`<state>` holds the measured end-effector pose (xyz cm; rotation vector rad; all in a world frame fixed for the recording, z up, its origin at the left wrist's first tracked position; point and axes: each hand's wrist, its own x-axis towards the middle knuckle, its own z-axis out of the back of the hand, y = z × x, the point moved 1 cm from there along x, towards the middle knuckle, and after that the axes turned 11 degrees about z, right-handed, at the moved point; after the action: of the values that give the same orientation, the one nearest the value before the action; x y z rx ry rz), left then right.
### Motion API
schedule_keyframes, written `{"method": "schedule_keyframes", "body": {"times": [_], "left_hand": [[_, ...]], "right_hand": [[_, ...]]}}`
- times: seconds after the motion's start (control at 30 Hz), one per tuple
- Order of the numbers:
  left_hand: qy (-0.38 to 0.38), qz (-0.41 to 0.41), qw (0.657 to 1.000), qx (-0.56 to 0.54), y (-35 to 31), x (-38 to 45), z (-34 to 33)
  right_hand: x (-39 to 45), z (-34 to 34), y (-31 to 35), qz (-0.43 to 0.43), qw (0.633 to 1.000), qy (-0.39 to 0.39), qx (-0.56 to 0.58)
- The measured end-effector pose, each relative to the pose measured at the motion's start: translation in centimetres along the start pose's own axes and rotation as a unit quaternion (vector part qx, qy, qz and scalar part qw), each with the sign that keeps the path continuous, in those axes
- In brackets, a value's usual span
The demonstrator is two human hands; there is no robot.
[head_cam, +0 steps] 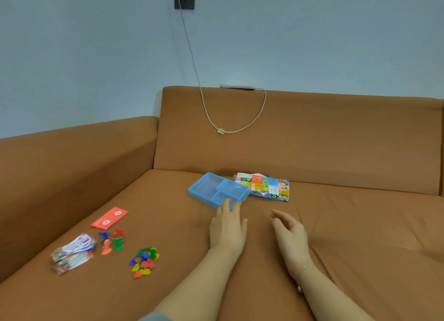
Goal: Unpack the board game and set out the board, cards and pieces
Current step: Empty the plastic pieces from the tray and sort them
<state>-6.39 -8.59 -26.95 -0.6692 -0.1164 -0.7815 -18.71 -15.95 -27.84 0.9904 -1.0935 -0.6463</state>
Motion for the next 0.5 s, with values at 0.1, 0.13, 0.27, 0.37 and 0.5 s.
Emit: {"method": "schedule_keyframes", "body": {"times": [0.1,0.13,0.27,0.37,0.5], "left_hand": [[-0.01,0.041,0.999,0.008,0.4,2.3,-1.2],[-0.009,0.051,0.999,0.004,0.6,3.0,-1.3],[-0.016,0.071,0.997,-0.029,1.6,4.9,-1.8],[-0.036,0.092,0.992,-0.079,2.1,5.5,-1.7],[-0.08,0.136,0.982,-0.107,3.2,5.5,-0.3]], "right_hand": [[2.2,-0.6,-1.1,0.027,0.999,-0.01,-0.042],[3.0,-0.8,-1.4,0.034,0.998,-0.016,-0.052],[5.9,-1.8,-2.9,0.047,0.996,-0.041,-0.071],[7.3,-2.1,-3.4,0.058,0.994,-0.049,-0.082],[7.6,-2.1,-3.5,0.066,0.992,-0.046,-0.098]]}}
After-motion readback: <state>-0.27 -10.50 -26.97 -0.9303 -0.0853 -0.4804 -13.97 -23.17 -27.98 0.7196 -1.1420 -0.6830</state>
